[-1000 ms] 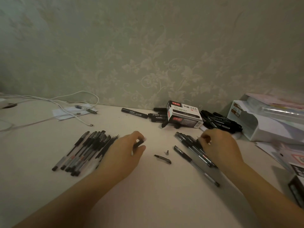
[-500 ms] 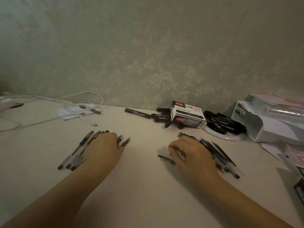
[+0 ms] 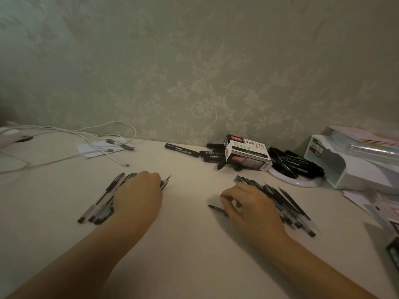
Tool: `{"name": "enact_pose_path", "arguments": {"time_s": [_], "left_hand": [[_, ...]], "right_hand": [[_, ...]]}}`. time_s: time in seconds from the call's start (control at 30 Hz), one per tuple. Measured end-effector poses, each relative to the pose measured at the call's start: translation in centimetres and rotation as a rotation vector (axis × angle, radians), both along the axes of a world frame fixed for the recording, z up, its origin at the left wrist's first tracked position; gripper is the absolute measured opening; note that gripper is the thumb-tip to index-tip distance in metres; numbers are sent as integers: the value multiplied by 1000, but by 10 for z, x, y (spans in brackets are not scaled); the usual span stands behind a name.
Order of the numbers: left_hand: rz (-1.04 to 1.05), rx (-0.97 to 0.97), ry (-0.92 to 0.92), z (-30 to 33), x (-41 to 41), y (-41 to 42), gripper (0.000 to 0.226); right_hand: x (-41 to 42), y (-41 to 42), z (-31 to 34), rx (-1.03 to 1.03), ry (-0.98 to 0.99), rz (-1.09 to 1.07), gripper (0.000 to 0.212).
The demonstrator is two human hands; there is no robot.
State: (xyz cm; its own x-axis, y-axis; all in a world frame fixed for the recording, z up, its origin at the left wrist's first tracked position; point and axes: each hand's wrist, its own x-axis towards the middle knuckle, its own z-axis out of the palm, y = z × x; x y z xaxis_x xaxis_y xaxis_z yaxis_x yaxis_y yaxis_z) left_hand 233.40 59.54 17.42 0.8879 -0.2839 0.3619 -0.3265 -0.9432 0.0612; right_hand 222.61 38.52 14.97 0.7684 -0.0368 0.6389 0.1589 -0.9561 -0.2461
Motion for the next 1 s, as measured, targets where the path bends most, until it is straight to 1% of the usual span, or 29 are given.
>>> {"name": "enact_pose_path", "arguments": {"time_s": [0.07, 0.13, 0.17, 0.23, 0.27, 0.3, 0.37, 0.43, 0.5, 0.57, 0.6, 0.7, 0.8, 0.9, 1.0], "left_hand": [[-43, -90, -86, 5, -2, 0, 17], [-167, -312, -135, 8, -7, -2, 18], [-243, -444, -94, 9, -11, -5, 18], [-368, -683, 74, 5, -22, -14, 18], [-411, -752, 154, 1, -27, -19, 18], [-450, -780, 213, -3, -30, -23, 17], [-517, -769, 282, -9, -36, -30, 14], [-556, -720, 283, -13, -38, -33, 12], [-585, -697, 258, -15, -39, -35, 11], [-610, -693, 253, -15, -40, -35, 12], [-614, -685, 254, -15, -41, -35, 12], [-606, -670, 250, -16, -40, -33, 14], [-601, -661, 270, -16, -39, -32, 16], [-600, -647, 264, -17, -38, -32, 19], [-609, -635, 268, -16, -38, -33, 22]], "right_hand": [[0, 1, 1, 38, 16, -1, 8], [0, 3, 4, 206, 33, 31, 8], [0, 4, 6, 345, 51, 58, 8], [1, 6, 12, 652, 133, 122, 6], [1, 7, 15, 783, 177, 152, 6], [0, 8, 16, 891, 216, 181, 7], [0, 9, 17, 1056, 276, 231, 21], [0, 9, 17, 1163, 311, 260, 28], [1, 8, 15, 1194, 337, 278, 24], [2, 8, 12, 1195, 343, 282, 12], [3, 7, 11, 1191, 334, 273, 10], [6, 3, 11, 1215, 230, 162, 16], [7, -8, 16, 1329, 78, 52, 21], [6, -15, 21, 1532, -25, 106, 22], [6, -14, 21, 1601, -15, 158, 21]]}}
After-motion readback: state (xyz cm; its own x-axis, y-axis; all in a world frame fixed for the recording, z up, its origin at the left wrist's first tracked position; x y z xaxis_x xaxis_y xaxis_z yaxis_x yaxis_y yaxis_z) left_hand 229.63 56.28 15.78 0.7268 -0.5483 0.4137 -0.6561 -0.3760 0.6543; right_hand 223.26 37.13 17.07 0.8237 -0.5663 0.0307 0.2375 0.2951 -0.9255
